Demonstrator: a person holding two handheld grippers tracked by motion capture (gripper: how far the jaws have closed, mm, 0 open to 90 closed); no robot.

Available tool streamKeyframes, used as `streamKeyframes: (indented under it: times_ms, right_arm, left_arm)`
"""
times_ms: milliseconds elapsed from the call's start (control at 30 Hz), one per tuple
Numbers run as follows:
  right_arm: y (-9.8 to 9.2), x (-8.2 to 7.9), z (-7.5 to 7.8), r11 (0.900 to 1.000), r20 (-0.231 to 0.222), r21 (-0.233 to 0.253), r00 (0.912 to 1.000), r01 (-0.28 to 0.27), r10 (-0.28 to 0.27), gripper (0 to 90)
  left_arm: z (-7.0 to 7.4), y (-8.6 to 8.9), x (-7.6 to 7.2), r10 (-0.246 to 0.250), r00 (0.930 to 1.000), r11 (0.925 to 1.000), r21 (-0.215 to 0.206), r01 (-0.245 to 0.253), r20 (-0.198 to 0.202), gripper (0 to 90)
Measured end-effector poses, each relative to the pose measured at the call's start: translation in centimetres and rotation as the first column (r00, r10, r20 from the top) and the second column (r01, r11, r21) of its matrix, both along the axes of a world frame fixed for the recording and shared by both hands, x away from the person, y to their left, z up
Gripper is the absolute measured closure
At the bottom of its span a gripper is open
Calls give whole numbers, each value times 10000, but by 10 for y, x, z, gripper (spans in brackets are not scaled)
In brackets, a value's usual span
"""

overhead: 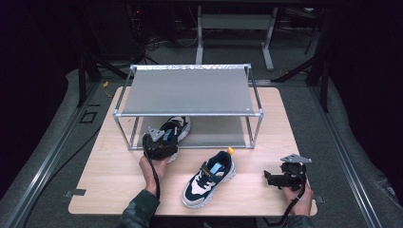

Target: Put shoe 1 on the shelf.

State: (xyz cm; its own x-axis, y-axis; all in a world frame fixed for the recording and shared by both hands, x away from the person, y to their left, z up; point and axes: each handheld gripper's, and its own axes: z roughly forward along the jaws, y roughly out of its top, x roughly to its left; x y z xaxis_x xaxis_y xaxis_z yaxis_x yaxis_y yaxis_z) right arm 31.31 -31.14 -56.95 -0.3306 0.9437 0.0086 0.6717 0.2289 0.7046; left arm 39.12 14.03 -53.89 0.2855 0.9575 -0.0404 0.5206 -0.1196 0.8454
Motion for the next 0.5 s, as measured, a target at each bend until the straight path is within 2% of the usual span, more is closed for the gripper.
streamKeyframes:
  times_ms: [267, 300, 333, 367, 500]
  right_arm:
    - [0, 0, 0, 10000, 4, -1, 10000, 5, -5, 18]
    - [1, -1, 1, 9996, -5, -220, 9998, 182, -182, 18]
    - [0, 0, 0, 9999, 8, -100, 10000, 94, -94, 19]
    - [0, 0, 0, 10000, 1, 74, 10000, -62, 62, 19]
    - [0, 0, 0, 10000, 2, -25, 10000, 59, -59, 19]
  left_arm:
    - [1, -11, 29, 413, 9978, 9990, 195, -403, -520, 235]
    - [1, -12, 30, 457, 9972, 9988, 193, -446, -592, 226]
    - [2, -11, 31, 245, 9978, 9992, 331, -225, -621, 214]
    - [2, -11, 31, 200, 9977, 9994, 295, -181, -655, 198]
    - [4, -5, 24, 97, 9986, 9999, 53, -94, -512, 117]
